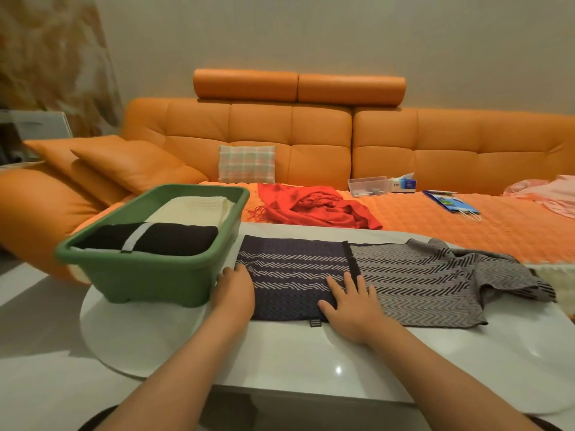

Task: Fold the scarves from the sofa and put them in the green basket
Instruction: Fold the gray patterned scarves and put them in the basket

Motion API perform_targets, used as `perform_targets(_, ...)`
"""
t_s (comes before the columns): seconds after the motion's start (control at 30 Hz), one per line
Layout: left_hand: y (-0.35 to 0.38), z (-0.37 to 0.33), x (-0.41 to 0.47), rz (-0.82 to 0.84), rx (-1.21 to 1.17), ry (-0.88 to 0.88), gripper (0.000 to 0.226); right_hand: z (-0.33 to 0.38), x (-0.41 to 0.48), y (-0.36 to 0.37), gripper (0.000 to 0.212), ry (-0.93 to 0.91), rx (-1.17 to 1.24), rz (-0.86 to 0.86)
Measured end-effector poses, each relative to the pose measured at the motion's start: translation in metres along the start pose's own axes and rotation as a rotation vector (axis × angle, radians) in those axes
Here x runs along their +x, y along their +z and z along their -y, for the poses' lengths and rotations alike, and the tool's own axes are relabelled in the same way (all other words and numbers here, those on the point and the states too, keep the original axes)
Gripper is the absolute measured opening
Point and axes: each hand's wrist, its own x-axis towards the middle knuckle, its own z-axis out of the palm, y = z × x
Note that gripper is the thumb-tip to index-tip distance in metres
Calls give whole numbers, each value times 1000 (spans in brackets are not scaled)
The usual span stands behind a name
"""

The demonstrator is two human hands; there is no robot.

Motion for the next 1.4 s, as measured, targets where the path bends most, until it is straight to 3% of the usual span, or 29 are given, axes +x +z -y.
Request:
perform_targets(0.23,-39,-31,3,-208,-555,146,13,31,1,1,75,-43,63,10)
perform_targets(0.33,-52,-46,11,-222,-738,141,14,58,5,0,72,-102,223,43)
perform_targets(0.47,-60,-68,19,-205,-888,191,14,63,5,-20,39,-197,902,120)
perform_targets(0.5,-60,-75,20,-200,-904,215,13,55,6,-27,41,-194,1025,109)
perform_targets(0.63,-56,-112,23,-138,-940,361,7,-4,10,-56,67,-4,1159,-46)
perform_targets(0.8,-40,-160,12,54,-947,500,7,-84,1,-86,37,242,1399,-49)
perform_targets(0.9,-19,-183,-1,270,-954,543,10,-102,-3,-84,29,259,1360,-21)
perform_targets(0.97,-2,-189,-8,441,-904,565,18,-108,-6,-75,31,237,1202,-71)
perform_targets(1.07,16,-181,-10,370,-659,656,29,-125,-5,-59,32,157,620,-209)
perform_targets(1.17,32,-165,-18,307,-307,795,59,-132,-7,-47,42,143,311,-157)
perform_targets(1.23,37,-154,-22,349,-111,816,72,-129,-6,-42,49,137,240,-121)
perform_targets(1.4,17,-129,-7,392,-40,674,57,-98,-10,-44,57,21,286,-88)
